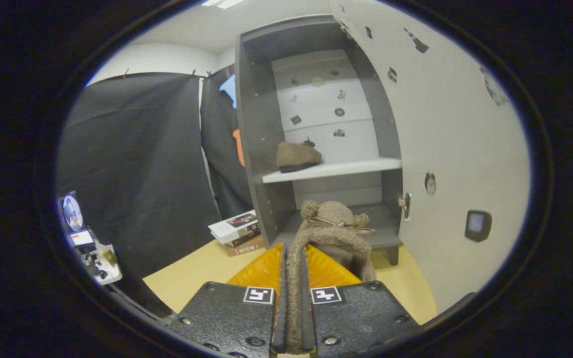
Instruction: Open the shoe cabinet door, grab the shoes and put them into the shoe cabinet, then close the shoe cabinet door.
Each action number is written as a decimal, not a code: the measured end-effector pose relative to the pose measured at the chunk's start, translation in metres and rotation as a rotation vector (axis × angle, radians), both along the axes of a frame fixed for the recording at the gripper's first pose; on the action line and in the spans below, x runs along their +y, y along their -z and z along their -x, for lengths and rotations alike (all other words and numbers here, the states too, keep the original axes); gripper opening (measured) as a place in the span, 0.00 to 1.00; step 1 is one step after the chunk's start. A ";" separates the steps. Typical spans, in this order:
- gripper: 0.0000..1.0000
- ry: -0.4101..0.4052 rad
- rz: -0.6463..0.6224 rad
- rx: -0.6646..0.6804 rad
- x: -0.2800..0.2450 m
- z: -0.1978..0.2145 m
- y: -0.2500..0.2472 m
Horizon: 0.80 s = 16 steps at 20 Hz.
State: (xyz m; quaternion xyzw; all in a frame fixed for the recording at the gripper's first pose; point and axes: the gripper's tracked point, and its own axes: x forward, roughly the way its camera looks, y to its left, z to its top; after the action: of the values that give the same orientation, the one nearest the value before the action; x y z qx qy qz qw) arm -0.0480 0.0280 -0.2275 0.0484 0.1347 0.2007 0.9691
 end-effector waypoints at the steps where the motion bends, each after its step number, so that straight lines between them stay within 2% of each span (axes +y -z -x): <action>1: 0.14 0.000 -0.004 -0.019 0.000 0.001 -0.015; 4: 0.14 -0.005 -0.004 -0.076 0.003 0.001 -0.062; 9: 0.14 0.012 0.071 -0.174 0.005 -0.011 -0.137; 16: 0.14 0.039 0.140 -0.248 0.022 -0.055 -0.217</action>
State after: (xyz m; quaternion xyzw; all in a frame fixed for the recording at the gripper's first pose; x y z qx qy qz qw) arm 0.0071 0.0504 -0.0109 -0.0421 0.0265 0.1762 0.9831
